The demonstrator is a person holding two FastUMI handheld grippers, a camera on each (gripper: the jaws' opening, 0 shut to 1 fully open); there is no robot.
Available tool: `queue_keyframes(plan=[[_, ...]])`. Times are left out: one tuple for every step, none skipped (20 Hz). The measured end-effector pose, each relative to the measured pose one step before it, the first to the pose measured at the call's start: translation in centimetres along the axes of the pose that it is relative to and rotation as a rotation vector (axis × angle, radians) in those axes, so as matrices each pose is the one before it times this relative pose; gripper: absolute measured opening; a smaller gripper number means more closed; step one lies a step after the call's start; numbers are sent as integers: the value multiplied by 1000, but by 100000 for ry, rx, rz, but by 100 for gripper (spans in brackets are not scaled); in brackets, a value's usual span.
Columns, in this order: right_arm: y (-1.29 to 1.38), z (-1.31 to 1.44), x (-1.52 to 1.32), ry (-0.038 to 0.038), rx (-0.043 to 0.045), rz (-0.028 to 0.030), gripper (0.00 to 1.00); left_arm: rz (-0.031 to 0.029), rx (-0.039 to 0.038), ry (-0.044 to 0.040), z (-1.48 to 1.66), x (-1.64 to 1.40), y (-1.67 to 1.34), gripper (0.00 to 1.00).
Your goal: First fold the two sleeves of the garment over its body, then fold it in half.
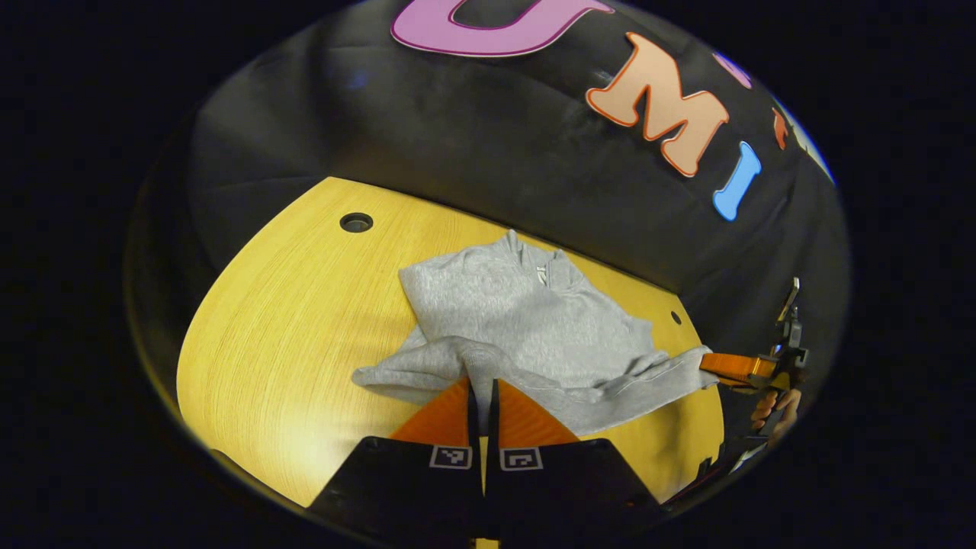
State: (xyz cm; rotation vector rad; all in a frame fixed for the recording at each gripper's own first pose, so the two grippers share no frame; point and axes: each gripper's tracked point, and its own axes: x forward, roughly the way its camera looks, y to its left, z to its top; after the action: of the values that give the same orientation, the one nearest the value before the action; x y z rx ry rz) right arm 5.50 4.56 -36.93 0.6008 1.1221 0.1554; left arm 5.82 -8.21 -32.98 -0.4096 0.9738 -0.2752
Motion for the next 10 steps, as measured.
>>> queue_keyframes(plan=[[-69,796,759,35,1222,-471,5,-538,-2255,965,609,783,5,0],[79,603,810,17,1861,-315,5,-163,-2086,1525,432,900,147,0],[155,508,644,518,3047,-43,5,246,-2363,1870,294,890,246,0],[21,447,774,280,3239,223,5,149,-1589,1522,271,768,268,0],[-108,258,844,880,3275,-282,5,164,-1385,1060,299,667,155,0],[-277,154,927,973,2871,-452,4,-112,-1063,502,313,696,136,0],[-429,69,799,1275,2533,-1327,4,425,-1657,1404,45,658,316,0],[-313,84,799,927,2362,-1258,5,231,-1731,1581,2,378,239,0],[-991,-1044,320,576,1792,-678,2,394,-1897,596,334,443,186,0],[-71,35,680,625,1715,-836,2,582,-1906,633,285,354,131,0]])
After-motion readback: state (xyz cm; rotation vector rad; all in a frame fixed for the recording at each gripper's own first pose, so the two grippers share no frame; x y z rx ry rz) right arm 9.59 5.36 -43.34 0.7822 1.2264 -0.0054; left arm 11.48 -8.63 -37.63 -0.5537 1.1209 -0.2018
